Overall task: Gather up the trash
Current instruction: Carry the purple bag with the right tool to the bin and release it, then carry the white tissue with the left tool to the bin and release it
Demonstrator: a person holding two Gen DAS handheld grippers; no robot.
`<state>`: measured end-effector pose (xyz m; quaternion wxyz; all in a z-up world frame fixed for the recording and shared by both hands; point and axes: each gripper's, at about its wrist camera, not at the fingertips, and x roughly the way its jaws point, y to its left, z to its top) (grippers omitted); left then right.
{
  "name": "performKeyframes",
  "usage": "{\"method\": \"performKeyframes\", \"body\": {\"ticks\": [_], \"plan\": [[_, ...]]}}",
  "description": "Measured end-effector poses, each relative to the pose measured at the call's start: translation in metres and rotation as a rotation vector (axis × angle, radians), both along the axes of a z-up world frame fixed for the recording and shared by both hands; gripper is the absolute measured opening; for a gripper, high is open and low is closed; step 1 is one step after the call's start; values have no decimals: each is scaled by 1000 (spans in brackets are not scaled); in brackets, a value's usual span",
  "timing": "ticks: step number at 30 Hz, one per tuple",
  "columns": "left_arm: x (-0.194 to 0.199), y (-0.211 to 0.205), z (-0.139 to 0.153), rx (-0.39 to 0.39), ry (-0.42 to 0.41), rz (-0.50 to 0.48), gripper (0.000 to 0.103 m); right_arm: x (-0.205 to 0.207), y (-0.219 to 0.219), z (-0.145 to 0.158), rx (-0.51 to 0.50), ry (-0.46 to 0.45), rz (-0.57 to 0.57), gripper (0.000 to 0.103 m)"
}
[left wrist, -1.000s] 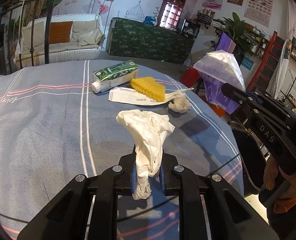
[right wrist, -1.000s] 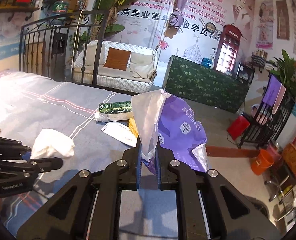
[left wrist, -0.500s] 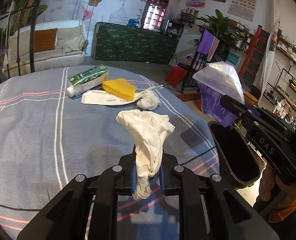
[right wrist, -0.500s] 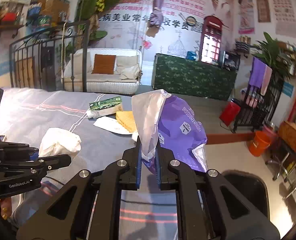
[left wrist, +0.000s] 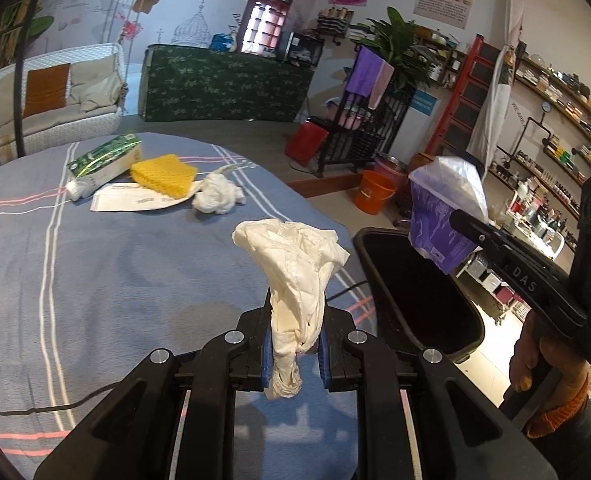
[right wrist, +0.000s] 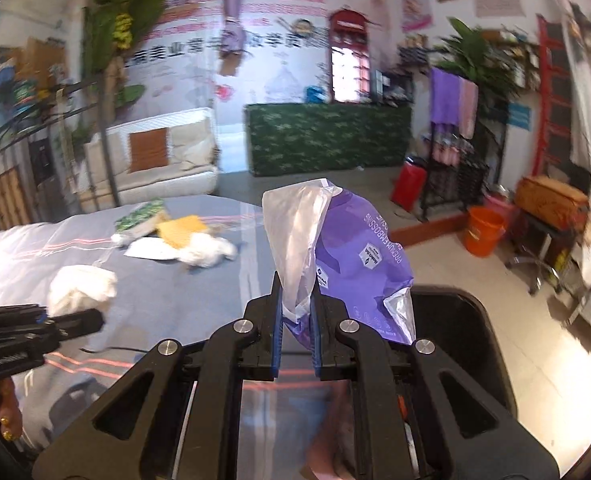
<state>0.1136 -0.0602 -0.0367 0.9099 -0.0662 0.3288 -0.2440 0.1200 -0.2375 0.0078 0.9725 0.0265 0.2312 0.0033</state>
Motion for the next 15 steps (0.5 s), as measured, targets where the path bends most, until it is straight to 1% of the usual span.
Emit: {"method": "performKeyframes", "body": {"ticks": [2, 5, 6, 9, 13, 14, 15], "plan": [[0, -9, -1, -7, 7, -28, 17, 0, -17, -5, 32, 22, -41, 12], [0, -27, -1, -1, 3, -74, 17, 3, -49, -19, 125, 77, -101, 12], [0, -32, -1, 0, 4, -87, 17, 5, -61, -28, 162, 106, -129, 12], [-1, -48, -1, -5, 13, -131, 17, 7, -81, -48, 189, 165, -200, 12], [-3, -68, -4, 4, 17, -181, 17, 7, -93, -70, 217, 218, -245, 23], [-2, -73, -6, 7, 22, -195, 17, 7, -94, -74, 219, 222, -256, 35], [-2, -76, -7, 10, 26, -205, 17, 4, -96, -76, 224, 220, -264, 42]]}}
